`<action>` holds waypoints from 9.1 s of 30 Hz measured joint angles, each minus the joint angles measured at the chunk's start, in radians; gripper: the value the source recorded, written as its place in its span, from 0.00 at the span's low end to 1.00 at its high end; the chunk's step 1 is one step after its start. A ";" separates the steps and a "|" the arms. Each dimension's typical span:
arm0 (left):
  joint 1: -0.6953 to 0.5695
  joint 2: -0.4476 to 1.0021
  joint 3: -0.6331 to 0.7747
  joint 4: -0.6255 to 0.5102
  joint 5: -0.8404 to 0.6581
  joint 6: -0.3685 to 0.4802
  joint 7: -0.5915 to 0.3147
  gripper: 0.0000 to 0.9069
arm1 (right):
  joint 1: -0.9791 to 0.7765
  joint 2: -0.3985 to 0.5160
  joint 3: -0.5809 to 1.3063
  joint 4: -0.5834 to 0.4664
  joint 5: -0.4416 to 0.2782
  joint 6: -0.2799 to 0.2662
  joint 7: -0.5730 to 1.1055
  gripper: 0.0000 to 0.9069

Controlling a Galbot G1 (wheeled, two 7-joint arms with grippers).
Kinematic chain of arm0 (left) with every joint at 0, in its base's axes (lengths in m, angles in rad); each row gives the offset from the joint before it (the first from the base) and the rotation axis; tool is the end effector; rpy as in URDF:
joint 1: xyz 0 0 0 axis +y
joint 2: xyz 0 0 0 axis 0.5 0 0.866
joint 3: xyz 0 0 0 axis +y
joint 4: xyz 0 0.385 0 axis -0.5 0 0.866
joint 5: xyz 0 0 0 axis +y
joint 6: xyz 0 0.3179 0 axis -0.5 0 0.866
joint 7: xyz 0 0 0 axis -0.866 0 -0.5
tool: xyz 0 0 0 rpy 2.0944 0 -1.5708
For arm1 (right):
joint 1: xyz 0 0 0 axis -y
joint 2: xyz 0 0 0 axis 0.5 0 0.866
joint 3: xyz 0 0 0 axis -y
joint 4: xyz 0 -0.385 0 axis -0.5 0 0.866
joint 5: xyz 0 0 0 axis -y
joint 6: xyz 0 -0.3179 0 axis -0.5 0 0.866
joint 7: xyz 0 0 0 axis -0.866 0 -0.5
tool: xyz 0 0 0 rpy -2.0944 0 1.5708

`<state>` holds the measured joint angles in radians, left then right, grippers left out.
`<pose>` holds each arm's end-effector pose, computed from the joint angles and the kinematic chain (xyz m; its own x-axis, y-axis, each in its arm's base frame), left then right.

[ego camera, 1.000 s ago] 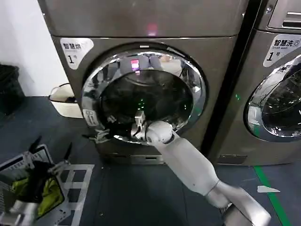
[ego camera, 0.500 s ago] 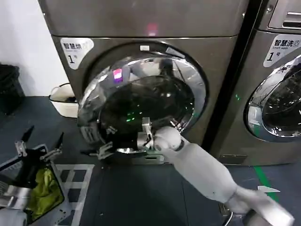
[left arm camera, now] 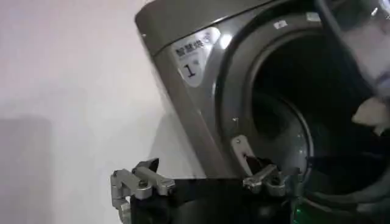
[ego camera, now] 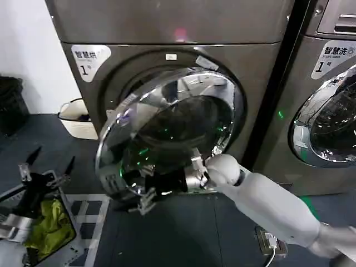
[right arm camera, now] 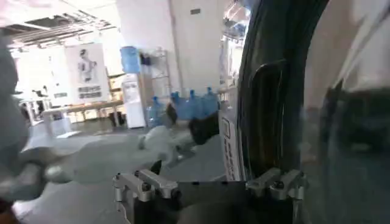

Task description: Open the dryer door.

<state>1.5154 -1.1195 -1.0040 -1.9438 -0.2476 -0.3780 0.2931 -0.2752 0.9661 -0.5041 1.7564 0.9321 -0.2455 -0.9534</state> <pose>0.1519 0.2405 -0.2814 -0.9322 0.1818 -0.3130 0.0259 0.8960 0.4432 0.4090 0.0345 -0.1887 0.3091 -0.9471 0.0868 -0.9491 -0.3014 0.0910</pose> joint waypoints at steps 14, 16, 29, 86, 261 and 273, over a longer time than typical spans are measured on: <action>0.003 0.045 0.125 -0.039 0.102 -0.012 0.005 1.00 | -0.033 -0.135 0.003 0.067 -0.002 0.053 -0.239 1.00; 0.003 0.054 0.152 -0.050 0.118 -0.012 0.005 1.00 | -0.038 -0.156 0.003 0.080 -0.002 0.058 -0.269 1.00; 0.001 0.130 0.290 -0.116 0.155 -0.009 0.011 1.00 | -0.097 -0.332 0.035 0.170 0.001 0.102 -0.431 1.00; -0.395 0.310 0.997 -0.254 0.177 0.013 0.059 1.00 | -0.688 -0.790 0.893 -1.071 -0.140 0.651 -0.176 1.00; 0.345 0.227 -0.092 -0.193 -0.802 1.116 -0.570 1.00 | -1.884 0.273 2.352 -0.384 -0.533 0.286 0.858 1.00; 0.359 0.243 -0.160 -0.103 -1.091 1.115 -0.713 1.00 | -1.883 0.309 2.350 -0.377 -0.533 0.286 0.856 1.00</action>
<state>1.8743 -0.8762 -1.1642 -2.0468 -1.3385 0.7374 -0.4195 -2.1578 1.2755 1.8457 1.3797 0.3991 0.0404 -0.0977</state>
